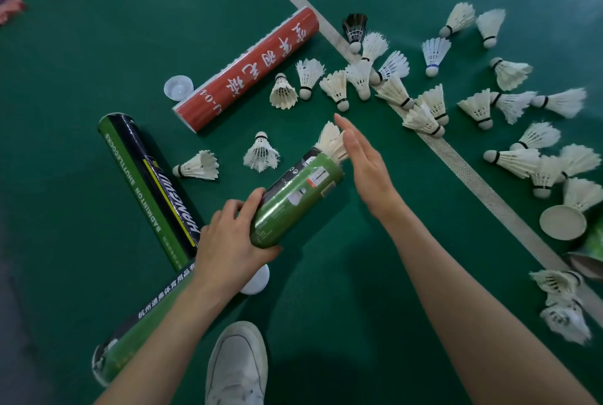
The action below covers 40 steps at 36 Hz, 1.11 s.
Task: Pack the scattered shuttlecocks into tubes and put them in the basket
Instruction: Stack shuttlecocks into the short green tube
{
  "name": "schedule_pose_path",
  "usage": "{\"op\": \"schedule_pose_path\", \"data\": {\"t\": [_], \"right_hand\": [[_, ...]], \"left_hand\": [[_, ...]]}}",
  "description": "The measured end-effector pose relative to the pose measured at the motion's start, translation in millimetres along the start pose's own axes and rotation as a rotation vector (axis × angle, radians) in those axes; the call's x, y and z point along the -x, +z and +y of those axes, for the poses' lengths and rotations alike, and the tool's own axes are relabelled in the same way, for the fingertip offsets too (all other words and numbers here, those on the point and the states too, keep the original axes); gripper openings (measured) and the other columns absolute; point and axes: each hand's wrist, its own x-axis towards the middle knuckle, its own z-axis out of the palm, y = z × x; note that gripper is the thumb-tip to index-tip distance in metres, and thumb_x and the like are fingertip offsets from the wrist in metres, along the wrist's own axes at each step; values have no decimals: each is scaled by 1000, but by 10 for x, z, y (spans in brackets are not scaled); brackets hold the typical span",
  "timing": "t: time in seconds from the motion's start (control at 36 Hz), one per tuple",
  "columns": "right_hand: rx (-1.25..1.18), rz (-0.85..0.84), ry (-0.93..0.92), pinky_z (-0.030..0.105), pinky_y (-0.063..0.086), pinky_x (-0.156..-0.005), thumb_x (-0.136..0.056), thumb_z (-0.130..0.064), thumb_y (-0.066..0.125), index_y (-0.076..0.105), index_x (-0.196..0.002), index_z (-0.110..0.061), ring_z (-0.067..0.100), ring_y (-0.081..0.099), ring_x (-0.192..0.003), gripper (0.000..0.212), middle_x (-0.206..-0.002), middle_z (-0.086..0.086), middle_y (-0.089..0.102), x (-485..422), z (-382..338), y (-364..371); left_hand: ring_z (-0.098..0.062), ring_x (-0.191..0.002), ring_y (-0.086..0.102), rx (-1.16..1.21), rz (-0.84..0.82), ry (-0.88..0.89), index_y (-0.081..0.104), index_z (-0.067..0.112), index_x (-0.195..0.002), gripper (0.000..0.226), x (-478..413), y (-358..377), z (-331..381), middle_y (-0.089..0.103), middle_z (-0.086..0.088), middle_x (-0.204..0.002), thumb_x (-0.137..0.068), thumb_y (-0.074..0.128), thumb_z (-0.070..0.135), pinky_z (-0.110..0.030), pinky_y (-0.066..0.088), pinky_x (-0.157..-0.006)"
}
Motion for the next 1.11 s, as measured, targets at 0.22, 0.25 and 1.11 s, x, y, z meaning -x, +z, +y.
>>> {"op": "schedule_pose_path", "data": {"t": [0.22,0.25,1.11], "right_hand": [[-4,-211,81,34,25,-117,-89,-67,30,47,-131,-51,3,40,-133,48,-143,-11,47,5,89,267],[-2,-255,99,36,24,-117,-87,-70,29,45,-132,-52,4,39,-134,51,-144,-10,46,-8,102,323],[47,44,450,41,45,-99,-99,-45,39,59,-122,-19,20,56,-106,40,-116,3,61,-862,290,987]], "left_hand": [[-23,-103,49,-5,36,-42,27,36,-142,90,-93,-66,-116,46,3,-114,-66,74,50,-39,46,-84],[-23,-103,49,-4,35,-65,27,36,-141,90,-95,-66,-149,46,3,-114,-66,74,49,-40,46,-84],[-25,-104,49,54,9,-308,21,37,-143,93,-262,-170,-555,45,0,-117,-68,74,48,-38,47,-81]]}}
